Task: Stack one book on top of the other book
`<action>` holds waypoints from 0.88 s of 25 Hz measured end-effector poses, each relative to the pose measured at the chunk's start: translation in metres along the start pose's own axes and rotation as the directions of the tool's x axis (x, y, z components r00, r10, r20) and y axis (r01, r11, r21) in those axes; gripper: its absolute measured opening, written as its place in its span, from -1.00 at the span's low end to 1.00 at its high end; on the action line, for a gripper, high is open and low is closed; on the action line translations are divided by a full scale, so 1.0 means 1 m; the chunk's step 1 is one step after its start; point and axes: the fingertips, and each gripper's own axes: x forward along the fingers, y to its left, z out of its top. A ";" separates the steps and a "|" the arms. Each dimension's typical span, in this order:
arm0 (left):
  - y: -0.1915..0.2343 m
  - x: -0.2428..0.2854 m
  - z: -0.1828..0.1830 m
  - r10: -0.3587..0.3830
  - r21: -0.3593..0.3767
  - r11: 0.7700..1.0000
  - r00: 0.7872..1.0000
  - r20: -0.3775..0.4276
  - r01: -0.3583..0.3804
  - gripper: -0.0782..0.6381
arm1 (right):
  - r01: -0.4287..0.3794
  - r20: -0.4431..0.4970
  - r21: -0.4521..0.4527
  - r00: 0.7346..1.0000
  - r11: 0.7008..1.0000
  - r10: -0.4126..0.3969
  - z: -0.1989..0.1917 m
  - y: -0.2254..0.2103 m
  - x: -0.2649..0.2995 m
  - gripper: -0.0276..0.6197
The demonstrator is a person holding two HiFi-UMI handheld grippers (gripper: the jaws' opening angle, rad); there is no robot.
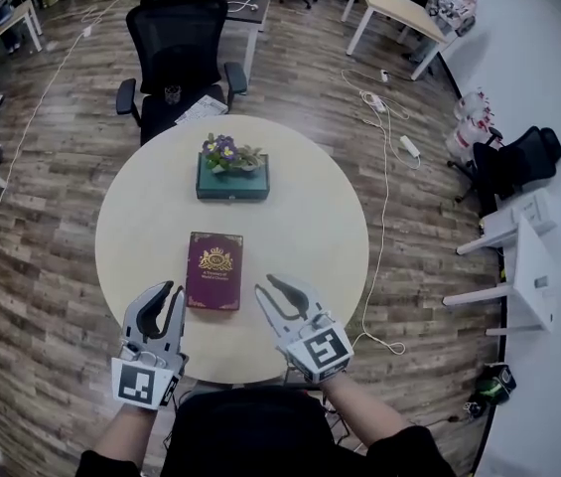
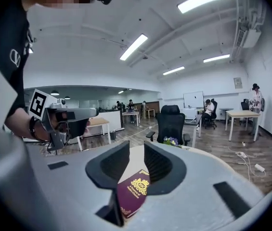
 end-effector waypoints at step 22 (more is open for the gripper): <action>-0.077 -0.061 -0.017 -0.065 0.030 0.997 0.998 -0.021 0.065 -0.76 | 0.006 0.184 -0.061 0.983 0.998 0.005 0.024 0.042 -0.078 -0.89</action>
